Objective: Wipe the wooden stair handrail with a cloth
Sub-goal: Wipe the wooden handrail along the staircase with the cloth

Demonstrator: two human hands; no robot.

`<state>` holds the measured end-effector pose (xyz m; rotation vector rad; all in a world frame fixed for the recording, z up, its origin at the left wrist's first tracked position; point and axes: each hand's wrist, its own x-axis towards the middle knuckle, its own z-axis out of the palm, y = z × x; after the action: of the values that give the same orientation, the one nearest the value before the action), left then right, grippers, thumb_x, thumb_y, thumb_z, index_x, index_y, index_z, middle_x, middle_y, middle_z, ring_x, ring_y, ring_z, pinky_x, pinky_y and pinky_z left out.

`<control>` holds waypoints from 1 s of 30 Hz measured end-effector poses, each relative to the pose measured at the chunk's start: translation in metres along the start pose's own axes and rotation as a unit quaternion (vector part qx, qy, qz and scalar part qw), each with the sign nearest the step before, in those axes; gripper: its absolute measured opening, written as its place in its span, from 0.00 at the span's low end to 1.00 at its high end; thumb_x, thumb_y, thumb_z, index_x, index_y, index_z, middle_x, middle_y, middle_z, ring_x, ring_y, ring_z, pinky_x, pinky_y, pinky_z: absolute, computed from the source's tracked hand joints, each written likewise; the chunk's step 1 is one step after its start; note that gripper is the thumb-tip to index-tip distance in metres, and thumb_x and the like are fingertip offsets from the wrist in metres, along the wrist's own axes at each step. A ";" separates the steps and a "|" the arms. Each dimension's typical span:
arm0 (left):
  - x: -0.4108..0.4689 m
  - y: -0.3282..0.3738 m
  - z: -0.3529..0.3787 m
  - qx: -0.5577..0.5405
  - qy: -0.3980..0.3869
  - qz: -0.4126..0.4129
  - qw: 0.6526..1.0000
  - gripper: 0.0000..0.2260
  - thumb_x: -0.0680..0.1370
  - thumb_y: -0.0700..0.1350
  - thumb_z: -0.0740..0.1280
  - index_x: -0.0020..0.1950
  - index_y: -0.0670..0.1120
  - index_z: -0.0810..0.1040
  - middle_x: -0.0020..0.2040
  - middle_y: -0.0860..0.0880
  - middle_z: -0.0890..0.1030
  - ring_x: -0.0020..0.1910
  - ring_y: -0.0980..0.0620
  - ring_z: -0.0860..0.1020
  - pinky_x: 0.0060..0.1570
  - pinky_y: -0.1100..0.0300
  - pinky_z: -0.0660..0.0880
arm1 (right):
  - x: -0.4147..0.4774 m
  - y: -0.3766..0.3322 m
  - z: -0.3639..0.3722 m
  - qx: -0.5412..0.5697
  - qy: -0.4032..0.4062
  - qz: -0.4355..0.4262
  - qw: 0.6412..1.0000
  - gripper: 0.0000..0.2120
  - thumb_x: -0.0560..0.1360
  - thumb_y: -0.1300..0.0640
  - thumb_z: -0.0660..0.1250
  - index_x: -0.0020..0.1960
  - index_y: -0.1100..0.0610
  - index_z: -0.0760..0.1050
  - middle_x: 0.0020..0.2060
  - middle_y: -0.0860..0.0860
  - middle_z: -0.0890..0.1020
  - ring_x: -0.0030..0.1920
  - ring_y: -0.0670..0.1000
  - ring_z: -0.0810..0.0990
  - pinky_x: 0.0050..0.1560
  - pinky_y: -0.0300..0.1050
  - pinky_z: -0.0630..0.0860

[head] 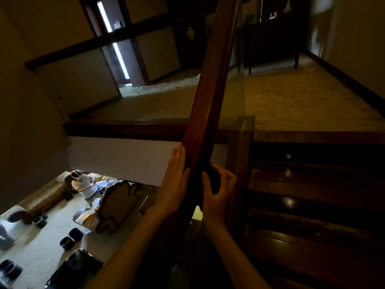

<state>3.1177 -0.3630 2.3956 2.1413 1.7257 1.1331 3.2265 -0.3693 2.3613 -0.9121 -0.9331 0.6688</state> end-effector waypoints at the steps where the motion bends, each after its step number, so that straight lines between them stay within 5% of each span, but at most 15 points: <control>1: 0.006 -0.001 0.003 -0.007 0.003 -0.006 1.000 0.25 0.82 0.54 0.47 0.77 0.55 0.40 0.76 0.63 0.39 0.76 0.65 0.37 0.78 0.49 0.43 | -0.005 0.005 0.006 -0.015 -0.009 -0.021 1.000 0.13 0.74 0.60 0.72 0.58 0.54 0.77 0.56 0.51 0.70 0.57 0.40 0.72 0.58 0.30 0.71; 6: 0.009 -0.006 0.014 -0.024 0.043 -0.003 0.999 0.26 0.83 0.55 0.44 0.79 0.50 0.47 0.80 0.55 0.47 0.79 0.58 0.45 0.78 0.48 0.47 | 0.028 0.019 0.026 -0.070 -0.021 -0.106 0.992 0.11 0.77 0.59 0.69 0.59 0.58 0.80 0.55 0.51 0.71 0.58 0.54 0.73 0.60 0.38 0.71; 13: 0.010 0.002 0.014 -0.032 0.055 -0.010 0.998 0.23 0.83 0.48 0.48 0.78 0.49 0.47 0.79 0.53 0.49 0.79 0.58 0.48 0.77 0.46 0.51 | 0.113 0.006 0.045 0.008 0.031 -0.031 0.999 0.09 0.75 0.64 0.70 0.55 0.65 0.80 0.50 0.52 0.71 0.52 0.45 0.74 0.56 0.34 0.70; 17: 0.010 0.003 0.013 -0.033 0.057 0.001 0.998 0.24 0.82 0.52 0.46 0.77 0.51 0.47 0.80 0.49 0.50 0.79 0.53 0.50 0.76 0.41 0.53 | 0.027 0.019 0.016 -0.046 -0.049 -0.141 0.988 0.11 0.74 0.59 0.72 0.56 0.59 0.81 0.52 0.50 0.72 0.53 0.48 0.75 0.56 0.35 0.73; 20: 0.008 0.003 0.012 -0.056 0.076 0.011 0.995 0.20 0.83 0.46 0.49 0.76 0.54 0.49 0.79 0.46 0.55 0.78 0.46 0.56 0.72 0.36 0.59 | 0.057 -0.001 0.034 -0.113 -0.118 -0.294 0.942 0.09 0.73 0.57 0.73 0.52 0.58 0.84 0.50 0.54 0.78 0.50 0.54 0.77 0.49 0.39 0.74; 22: 0.008 0.001 0.012 -0.061 0.076 -0.003 0.995 0.22 0.84 0.44 0.50 0.77 0.53 0.50 0.79 0.49 0.53 0.79 0.51 0.54 0.75 0.39 0.56 | 0.097 -0.021 0.058 -0.146 -0.104 -0.317 0.931 0.08 0.69 0.61 0.77 0.48 0.58 0.84 0.48 0.58 0.80 0.48 0.58 0.77 0.45 0.43 0.76; 26: 0.007 -0.002 0.012 -0.047 0.071 -0.009 0.996 0.24 0.84 0.50 0.48 0.79 0.50 0.49 0.80 0.55 0.49 0.79 0.57 0.49 0.78 0.50 0.52 | 0.154 -0.048 0.078 -0.152 -0.046 -0.228 0.961 0.08 0.73 0.60 0.75 0.51 0.60 0.84 0.51 0.60 0.78 0.53 0.59 0.78 0.54 0.52 0.78; 30: 0.003 -0.002 0.014 -0.048 0.094 -0.042 0.994 0.26 0.82 0.56 0.48 0.79 0.52 0.47 0.79 0.59 0.47 0.78 0.60 0.48 0.77 0.56 0.52 | 0.122 -0.044 0.051 -0.292 -0.107 -0.352 0.883 0.10 0.71 0.56 0.76 0.50 0.58 0.84 0.52 0.57 0.80 0.50 0.60 0.78 0.43 0.44 0.77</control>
<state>3.1254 -0.3550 2.3860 1.9415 1.7797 1.4022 3.2402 -0.2731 2.4604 -0.9327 -1.6039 -0.1677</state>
